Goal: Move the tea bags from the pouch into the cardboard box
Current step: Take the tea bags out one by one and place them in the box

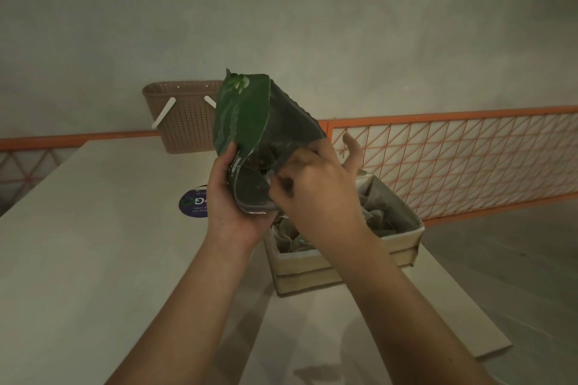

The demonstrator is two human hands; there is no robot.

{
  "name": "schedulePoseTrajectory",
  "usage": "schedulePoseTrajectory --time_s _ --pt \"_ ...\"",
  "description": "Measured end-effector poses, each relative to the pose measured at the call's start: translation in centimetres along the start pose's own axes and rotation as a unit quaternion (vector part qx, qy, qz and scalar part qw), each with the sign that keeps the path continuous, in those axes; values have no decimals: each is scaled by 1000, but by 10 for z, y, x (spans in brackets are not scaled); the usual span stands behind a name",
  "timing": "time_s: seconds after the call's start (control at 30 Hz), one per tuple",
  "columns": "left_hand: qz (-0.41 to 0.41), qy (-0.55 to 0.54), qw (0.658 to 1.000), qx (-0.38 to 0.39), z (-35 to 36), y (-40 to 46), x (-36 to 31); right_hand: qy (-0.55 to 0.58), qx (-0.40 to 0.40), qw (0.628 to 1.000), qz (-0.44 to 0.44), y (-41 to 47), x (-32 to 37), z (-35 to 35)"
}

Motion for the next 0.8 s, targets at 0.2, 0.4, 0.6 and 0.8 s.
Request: schedulePoseTrajectory --time_s 0.2,0.4,0.6,0.8 --pt "-10 -9 1000 28 5 0 1 76 -177 980 49 6 -22 -44" --pt "-12 -20 999 41 3 8 -1 271 -139 935 183 11 -69 -52" --pt "-10 -27 999 46 6 10 0 431 -64 858 271 22 -92 -51" --pt "-13 -25 999 37 1 10 7 532 -64 787 305 20 -99 -46"
Point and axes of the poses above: each hand's wrist, its own y-axis towards the middle knuckle, its own z-axis out of the palm, x = y × z, the point moved 8 cm from there along y, towards the middle knuckle, and after that the axes turned 2 degrees about -x, right-handed, at the moved point
